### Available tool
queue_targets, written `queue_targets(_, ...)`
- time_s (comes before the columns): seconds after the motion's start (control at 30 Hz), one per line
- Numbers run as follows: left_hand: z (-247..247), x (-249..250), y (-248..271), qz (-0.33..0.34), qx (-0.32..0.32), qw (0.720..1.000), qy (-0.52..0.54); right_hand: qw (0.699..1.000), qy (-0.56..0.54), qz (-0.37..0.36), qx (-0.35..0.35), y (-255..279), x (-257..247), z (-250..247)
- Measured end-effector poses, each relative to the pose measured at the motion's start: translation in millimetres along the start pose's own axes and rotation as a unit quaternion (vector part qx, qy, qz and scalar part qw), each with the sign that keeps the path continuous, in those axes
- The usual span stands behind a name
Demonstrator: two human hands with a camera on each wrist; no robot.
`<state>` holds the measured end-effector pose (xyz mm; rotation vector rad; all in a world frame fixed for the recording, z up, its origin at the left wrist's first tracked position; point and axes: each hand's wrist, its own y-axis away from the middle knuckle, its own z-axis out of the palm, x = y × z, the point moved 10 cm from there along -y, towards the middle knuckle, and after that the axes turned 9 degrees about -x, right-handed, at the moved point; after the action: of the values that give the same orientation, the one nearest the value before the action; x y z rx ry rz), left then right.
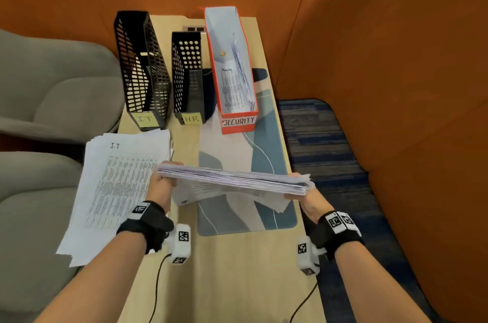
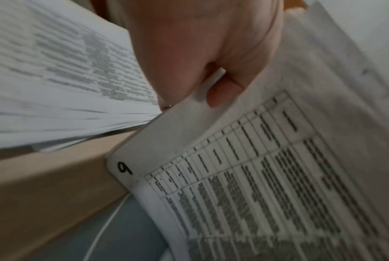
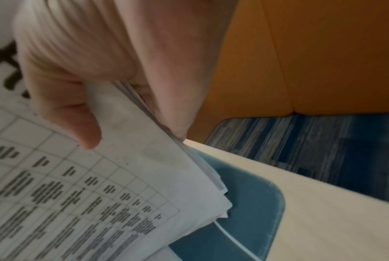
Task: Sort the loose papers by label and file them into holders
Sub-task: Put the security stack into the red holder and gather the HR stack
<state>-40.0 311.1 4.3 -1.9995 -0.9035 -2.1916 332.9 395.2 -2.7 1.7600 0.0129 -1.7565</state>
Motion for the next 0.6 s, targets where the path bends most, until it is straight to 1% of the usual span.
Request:
queue_targets(0.07,0,-4,-1,-0.006,-0.005,1.000,0.018,1.000,0.009,0.002,-0.011,-1,5,4)
queue_targets(0.17,0,-5,-2,-0.009,0.005,0.999,0.031,1.000,-0.003,-0.003,-0.001,-3,9,9)
queue_targets(0.23,6,-3,-5,-0.006,0.008,0.999,0.033,1.000,0.000,-0.021,0.003,-6,1,16)
queue_targets(0.33,0,17,-16,0.020,0.031,0.999,0.025,0.999,-0.039,-0.036,0.010,-16,-17,12)
queue_targets(0.37,-2,24,-18,0.032,0.026,0.999,0.008,0.999,-0.037,-0.037,0.003,-19,-21,8)
queue_targets(0.43,0,29,-19,0.040,-0.011,0.999,-0.024,1.000,0.008,-0.016,-0.023,-23,-19,7)
queue_targets(0.5,6,22,-21,0.026,-0.042,0.997,-0.056,0.998,0.054,0.010,-0.040,-26,-14,14)
queue_targets(0.6,3,8,-33,-0.017,-0.010,0.998,-0.062,0.999,0.040,0.005,-0.012,-34,-14,19)
